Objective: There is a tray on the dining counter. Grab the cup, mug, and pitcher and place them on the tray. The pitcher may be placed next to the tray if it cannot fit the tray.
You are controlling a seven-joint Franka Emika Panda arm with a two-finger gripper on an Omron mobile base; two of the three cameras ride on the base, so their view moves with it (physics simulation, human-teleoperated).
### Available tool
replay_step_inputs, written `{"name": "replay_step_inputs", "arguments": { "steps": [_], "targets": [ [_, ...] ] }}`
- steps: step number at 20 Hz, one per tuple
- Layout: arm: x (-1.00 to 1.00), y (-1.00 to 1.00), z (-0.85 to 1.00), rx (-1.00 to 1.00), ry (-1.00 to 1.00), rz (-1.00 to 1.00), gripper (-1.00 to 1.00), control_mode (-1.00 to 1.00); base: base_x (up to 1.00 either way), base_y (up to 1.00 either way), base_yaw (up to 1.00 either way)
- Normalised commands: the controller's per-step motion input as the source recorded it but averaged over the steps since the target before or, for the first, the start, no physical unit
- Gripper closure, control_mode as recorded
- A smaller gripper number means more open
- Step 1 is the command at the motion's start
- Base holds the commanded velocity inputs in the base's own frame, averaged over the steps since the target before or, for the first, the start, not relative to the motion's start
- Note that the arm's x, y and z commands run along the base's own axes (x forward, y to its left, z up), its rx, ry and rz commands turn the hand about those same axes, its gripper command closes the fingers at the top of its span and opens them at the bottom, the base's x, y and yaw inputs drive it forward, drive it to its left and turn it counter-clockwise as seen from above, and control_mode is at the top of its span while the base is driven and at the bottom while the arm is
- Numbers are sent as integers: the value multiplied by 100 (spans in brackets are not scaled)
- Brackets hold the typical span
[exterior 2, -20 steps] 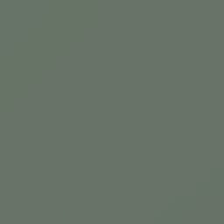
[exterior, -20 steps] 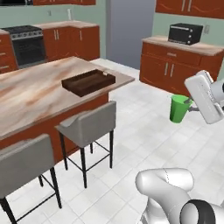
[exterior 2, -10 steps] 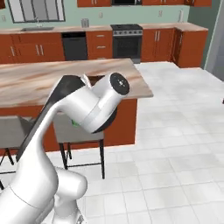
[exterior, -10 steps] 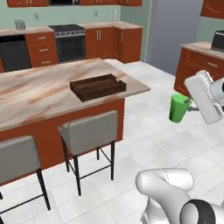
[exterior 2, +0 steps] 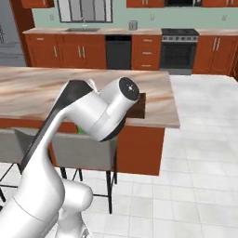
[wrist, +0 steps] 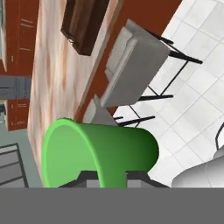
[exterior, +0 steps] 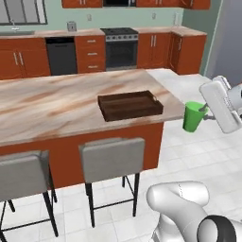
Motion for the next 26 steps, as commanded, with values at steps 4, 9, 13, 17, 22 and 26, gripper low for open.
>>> {"name": "replay_step_inputs", "arguments": {
  "steps": [4, 9, 13, 17, 22, 26],
  "targets": [
    [0, 0, 0, 0, 0, 0, 100, 100, 63, -13, 34],
    [0, 0, 0, 0, 0, 0, 100, 100, 43, -48, 16],
    [0, 0, 0, 0, 0, 0, 100, 100, 24, -76, 0],
    [0, 0, 0, 0, 0, 0, 100, 100, 35, -51, -4],
    [0, 0, 0, 0, 0, 0, 100, 100, 52, -8, 0],
    [0, 0, 0, 0, 0, 0, 100, 100, 54, 0, 4]
  ]
}}
